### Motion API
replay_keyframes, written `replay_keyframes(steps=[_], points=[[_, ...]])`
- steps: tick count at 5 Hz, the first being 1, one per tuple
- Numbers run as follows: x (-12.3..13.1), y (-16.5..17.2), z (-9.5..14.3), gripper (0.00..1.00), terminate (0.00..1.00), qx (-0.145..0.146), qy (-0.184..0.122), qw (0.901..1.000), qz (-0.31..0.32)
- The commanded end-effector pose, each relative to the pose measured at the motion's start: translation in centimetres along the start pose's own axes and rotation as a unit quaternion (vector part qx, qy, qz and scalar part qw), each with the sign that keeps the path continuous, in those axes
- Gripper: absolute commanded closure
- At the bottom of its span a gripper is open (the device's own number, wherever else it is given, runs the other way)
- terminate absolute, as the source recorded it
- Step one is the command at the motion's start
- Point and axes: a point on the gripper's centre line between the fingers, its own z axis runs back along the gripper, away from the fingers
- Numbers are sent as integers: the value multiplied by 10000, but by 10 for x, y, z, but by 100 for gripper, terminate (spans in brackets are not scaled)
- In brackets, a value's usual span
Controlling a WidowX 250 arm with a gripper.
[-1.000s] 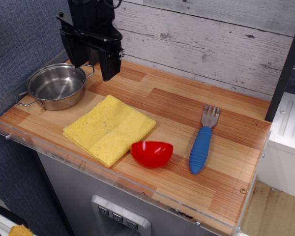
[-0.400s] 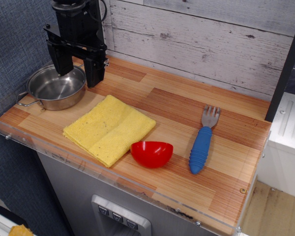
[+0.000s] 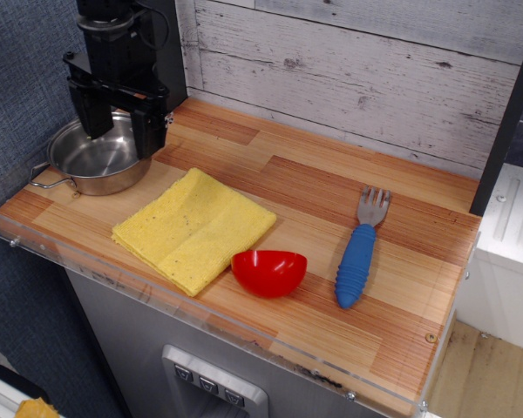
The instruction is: Place the pot on top of the cloth.
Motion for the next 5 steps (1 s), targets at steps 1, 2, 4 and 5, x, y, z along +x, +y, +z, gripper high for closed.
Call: replay_keyframes(steps=[1, 2, 4, 5], points=[[8, 22, -7, 0, 0, 60, -111, 9998, 183], [10, 23, -17, 0, 0, 110, -77, 9998, 148], [12, 24, -43, 0, 0, 63, 134, 9998, 114], [12, 21, -49, 0, 0, 35, 247, 9996, 127]])
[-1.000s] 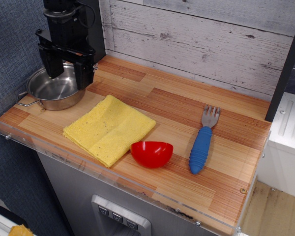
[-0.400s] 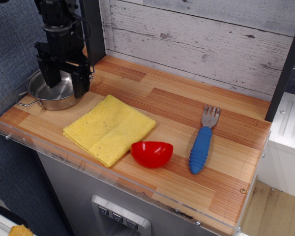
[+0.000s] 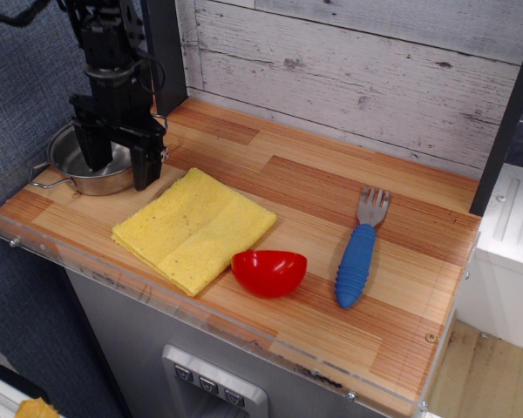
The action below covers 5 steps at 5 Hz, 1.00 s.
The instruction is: Place the pot on top of the cloth.
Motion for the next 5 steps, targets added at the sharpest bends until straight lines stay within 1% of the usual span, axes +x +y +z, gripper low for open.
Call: replay_keyframes(steps=[1, 2, 4, 5], points=[[4, 2, 6, 100, 0, 50, -106, 9999, 90], [3, 1, 12, 100, 0, 143, -96, 9998, 65], [-12, 15, 26, 100, 0, 135, -148, 9994, 280], [-20, 25, 47, 100, 0, 95, -340, 9986, 389]])
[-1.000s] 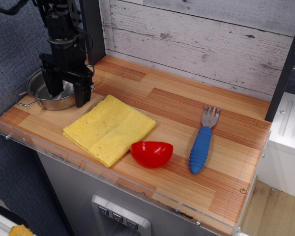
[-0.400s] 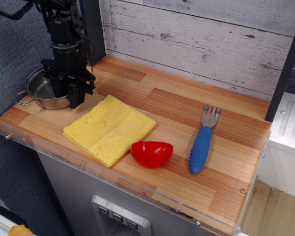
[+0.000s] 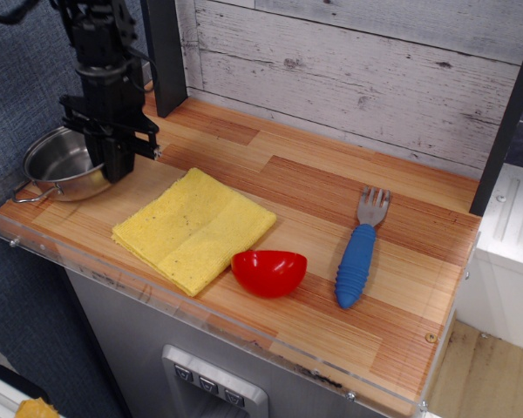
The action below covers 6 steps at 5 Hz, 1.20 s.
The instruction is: Place the pot on top of the cloth.
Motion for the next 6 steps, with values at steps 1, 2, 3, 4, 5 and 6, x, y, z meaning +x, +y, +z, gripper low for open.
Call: replay_keyframes(steps=[1, 2, 3, 4, 5, 6], points=[[-15, 14, 68, 100, 0, -67, -830, 9965, 104], [-15, -16, 84, 100, 0, -303, -1169, 9924, -223], [-16, -52, 89, 100, 0, -464, -1273, 9894, -518], [-19, -82, 83, 100, 0, -624, -1244, 9872, -773], [-24, -102, 76, 100, 0, -603, -1159, 9875, -885], [-30, -114, 66, 100, 0, -475, -976, 9894, -964]])
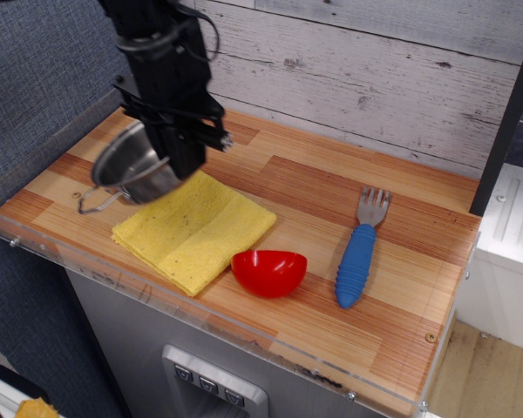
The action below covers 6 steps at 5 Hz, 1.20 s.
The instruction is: Place the pot on top of the cloth.
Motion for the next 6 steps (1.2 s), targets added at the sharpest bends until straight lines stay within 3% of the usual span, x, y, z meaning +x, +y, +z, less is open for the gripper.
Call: replay_keyframes(steps=[1, 5, 6], points=[[-7, -15, -2, 100, 0, 271, 46, 9994, -192], [-8, -15, -47, 100, 0, 386, 729, 9965, -161], [-8, -17, -46, 0, 0, 394, 799, 9957, -255]])
